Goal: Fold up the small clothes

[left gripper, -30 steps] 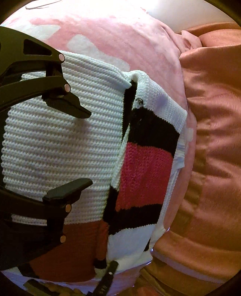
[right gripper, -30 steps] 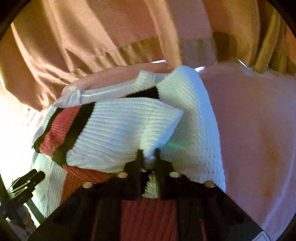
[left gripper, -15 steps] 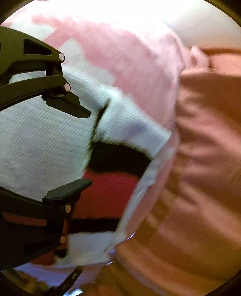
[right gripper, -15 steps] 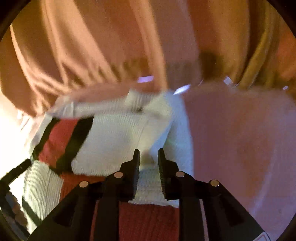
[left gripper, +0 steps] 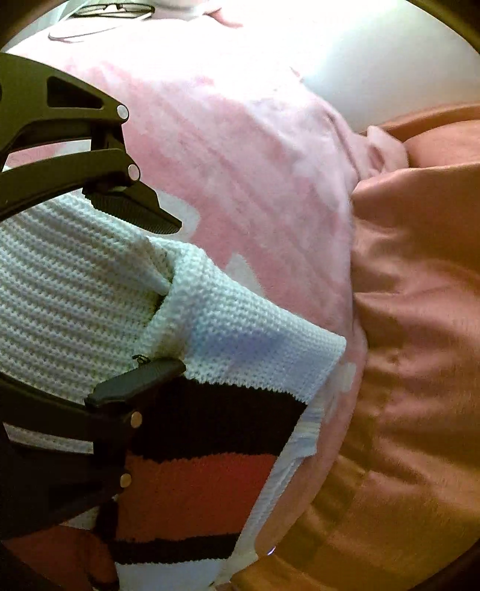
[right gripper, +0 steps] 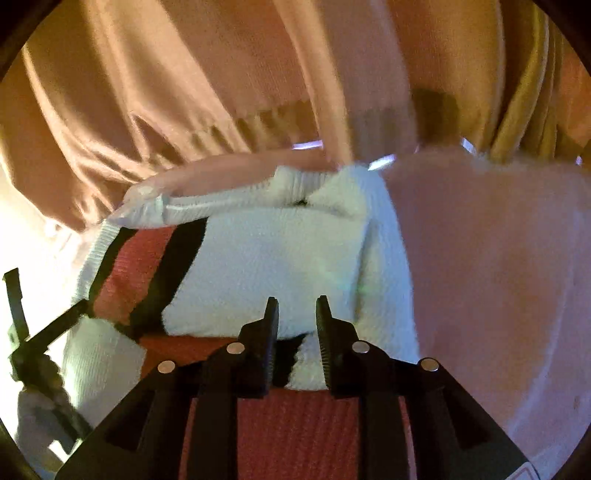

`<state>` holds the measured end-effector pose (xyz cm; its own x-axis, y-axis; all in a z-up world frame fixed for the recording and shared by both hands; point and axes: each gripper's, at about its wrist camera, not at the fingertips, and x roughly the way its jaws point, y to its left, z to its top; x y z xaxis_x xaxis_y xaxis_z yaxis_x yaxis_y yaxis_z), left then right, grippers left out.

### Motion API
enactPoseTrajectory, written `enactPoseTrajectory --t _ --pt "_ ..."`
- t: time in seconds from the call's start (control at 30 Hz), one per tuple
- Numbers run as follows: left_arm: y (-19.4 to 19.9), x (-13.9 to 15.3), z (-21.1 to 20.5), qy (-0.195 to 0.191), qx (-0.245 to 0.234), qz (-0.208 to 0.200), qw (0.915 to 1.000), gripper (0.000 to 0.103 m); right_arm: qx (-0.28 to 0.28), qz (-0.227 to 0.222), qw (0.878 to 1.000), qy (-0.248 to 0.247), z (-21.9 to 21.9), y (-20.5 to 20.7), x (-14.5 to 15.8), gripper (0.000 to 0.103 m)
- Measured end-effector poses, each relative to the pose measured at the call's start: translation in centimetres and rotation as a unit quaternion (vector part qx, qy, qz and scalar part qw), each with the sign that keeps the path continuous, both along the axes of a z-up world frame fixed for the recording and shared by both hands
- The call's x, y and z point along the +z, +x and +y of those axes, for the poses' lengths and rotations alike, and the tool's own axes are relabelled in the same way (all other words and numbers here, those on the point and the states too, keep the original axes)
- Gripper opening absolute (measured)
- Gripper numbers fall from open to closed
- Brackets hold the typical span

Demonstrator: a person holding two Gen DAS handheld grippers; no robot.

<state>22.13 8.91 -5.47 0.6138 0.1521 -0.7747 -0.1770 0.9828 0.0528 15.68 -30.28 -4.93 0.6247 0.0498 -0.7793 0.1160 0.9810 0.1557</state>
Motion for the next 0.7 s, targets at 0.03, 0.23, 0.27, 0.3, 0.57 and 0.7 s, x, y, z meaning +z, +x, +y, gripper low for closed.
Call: enactPoseTrajectory --t 0.03,0.23,0.27,0.3,0.57,0.7 --pt "0.0 0.0 -0.2 0.000 -0.003 0.002 1.0000 0.067 -0.004 0.033 0.999 -0.010 -0.1 0.6 -1.6 0.030" --pt "-1.4 1.5 -2.1 -0.003 -0.030 0.000 0.9995 0.068 -0.006 0.002 1.000 0.018 0.3 0.0 0.1 0.033" --pt "-1.8 1.8 -2.4 -0.006 -0.036 0.000 0.9993 0.068 -0.004 -0.001 1.000 0.009 0.5 -0.1 0.2 0.036" --pt "-2.1 1.9 -2.9 -0.004 -0.041 0.000 0.9991 0.068 -0.004 0.001 1.000 0.000 0.6 0.0 0.2 0.036" --pt "-5.0 3.5 -4.9 0.013 -0.076 -0.009 0.9970 0.068 -0.027 0.002 0.999 0.030 -0.2 -3.4 0.5 0.036" --pt "-7.2 4.0 -5.3 0.013 -0.093 -0.004 0.9956 0.074 -0.023 -0.011 0.999 0.022 0.3 -5.5 1.6 0.044"
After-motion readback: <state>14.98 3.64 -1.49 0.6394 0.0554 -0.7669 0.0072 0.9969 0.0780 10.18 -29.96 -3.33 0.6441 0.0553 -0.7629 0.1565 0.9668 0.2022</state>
